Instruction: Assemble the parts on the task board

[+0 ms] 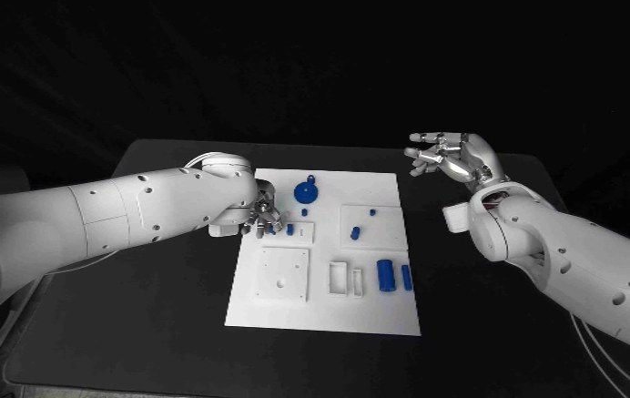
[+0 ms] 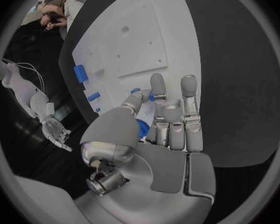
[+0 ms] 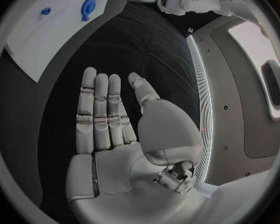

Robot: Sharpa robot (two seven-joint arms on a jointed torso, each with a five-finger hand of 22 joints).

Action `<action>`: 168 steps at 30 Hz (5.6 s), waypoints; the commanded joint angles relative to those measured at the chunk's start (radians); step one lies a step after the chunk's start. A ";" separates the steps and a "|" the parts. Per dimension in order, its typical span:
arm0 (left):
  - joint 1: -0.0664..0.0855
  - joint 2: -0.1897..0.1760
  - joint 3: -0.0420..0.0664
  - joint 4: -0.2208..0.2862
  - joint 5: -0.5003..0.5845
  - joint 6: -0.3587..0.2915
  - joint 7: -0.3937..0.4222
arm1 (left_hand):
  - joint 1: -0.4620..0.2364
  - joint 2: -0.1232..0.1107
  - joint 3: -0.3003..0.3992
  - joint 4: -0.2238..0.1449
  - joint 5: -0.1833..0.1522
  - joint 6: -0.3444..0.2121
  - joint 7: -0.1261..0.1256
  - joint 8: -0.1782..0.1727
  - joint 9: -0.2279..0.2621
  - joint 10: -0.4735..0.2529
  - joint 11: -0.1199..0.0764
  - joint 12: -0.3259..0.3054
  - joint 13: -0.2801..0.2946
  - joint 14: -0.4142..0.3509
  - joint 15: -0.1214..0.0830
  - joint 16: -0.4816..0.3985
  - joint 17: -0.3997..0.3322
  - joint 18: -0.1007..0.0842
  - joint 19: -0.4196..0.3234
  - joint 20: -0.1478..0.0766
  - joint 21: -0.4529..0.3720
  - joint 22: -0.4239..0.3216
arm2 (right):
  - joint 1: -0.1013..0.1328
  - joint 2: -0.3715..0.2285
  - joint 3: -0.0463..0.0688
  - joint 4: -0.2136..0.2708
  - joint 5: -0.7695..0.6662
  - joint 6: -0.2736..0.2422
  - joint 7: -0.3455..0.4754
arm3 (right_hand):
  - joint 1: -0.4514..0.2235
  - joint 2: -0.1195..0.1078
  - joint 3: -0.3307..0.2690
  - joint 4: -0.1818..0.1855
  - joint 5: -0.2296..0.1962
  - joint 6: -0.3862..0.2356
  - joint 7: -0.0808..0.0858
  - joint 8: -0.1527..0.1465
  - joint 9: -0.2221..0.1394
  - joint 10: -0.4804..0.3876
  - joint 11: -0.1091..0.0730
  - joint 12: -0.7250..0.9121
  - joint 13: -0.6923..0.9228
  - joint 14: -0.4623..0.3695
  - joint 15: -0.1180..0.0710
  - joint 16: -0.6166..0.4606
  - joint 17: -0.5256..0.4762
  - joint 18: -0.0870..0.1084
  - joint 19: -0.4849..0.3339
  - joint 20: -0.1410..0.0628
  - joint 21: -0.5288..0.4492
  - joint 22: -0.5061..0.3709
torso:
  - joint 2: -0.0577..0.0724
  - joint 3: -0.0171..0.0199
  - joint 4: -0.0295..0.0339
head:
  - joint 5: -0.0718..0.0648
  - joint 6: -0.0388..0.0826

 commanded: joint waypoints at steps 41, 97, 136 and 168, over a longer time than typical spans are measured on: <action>-0.024 -0.008 -0.001 0.019 -0.011 -0.057 0.000 | 0.012 0.009 0.028 -0.032 -0.020 0.088 -0.074 -0.032 -0.019 0.020 -0.001 -0.019 0.001 0.020 -0.001 -0.019 0.029 -0.003 0.014 0.000 -0.003 0.017 | 0.000 0.001 0.001 0.004 0.001 0.022 0.004 | -0.011 -0.001 0.001 0.002 0.007 0.004 0.001 0.001 0.001 -0.006 0.002 0.002 -0.003 -0.010 0.000 0.005 -0.005 -0.016 -0.009 0.001 0.016 -0.021 | 0.000 0.0008 -0.0006 | 0.000 -0.001; -0.019 -0.078 0.063 0.042 0.252 -0.036 0.135 | 0.079 0.053 -0.014 -0.022 -0.209 0.061 -0.058 -0.074 -0.045 -0.019 0.015 -0.005 0.003 -0.019 0.011 -0.055 -0.072 -0.004 0.001 0.011 -0.033 0.017 | 0.000 0.011 0.000 -0.010 -0.120 0.106 -0.038 | -0.003 0.006 0.005 -0.002 0.004 0.004 0.003 0.001 0.001 -0.008 0.004 -0.011 -0.013 -0.016 0.003 -0.001 -0.015 -0.015 -0.015 0.005 0.022 -0.049 | -0.001 0.0006 0.0013 | -0.013 0.009; -0.001 -0.134 0.064 0.122 0.652 0.175 0.639 | 0.268 0.101 -0.117 0.100 -0.620 0.076 -0.050 -0.230 0.008 -0.097 0.025 0.011 -0.007 -0.102 0.028 -0.028 -0.107 -0.013 -0.034 0.029 -0.094 0.018 | -0.012 0.111 -0.064 0.118 -0.815 0.189 -0.109 | 0.048 -0.049 0.190 -0.008 -0.079 0.052 -0.012 0.000 0.000 -0.022 -0.023 0.300 0.431 0.032 -0.047 0.232 0.327 0.011 -0.077 -0.044 0.399 0.330 | 0.000 0.0014 0.0017 | -0.038 0.056; -0.002 -0.128 0.061 0.093 0.629 0.195 0.600 | 0.263 0.101 -0.107 0.086 -0.582 0.080 -0.044 -0.248 0.044 -0.098 0.028 0.020 -0.008 -0.101 0.030 -0.016 -0.119 -0.009 -0.030 0.031 -0.088 0.019 | -0.037 0.058 -0.070 0.207 -0.821 0.061 -0.070 | 0.037 -0.100 0.319 -0.007 0.033 0.053 -0.024 0.000 0.000 0.000 -0.039 0.334 0.587 0.058 -0.061 0.262 0.456 0.021 -0.078 -0.058 0.419 0.586 | 0.000 0.0007 0.0026 | -0.029 0.051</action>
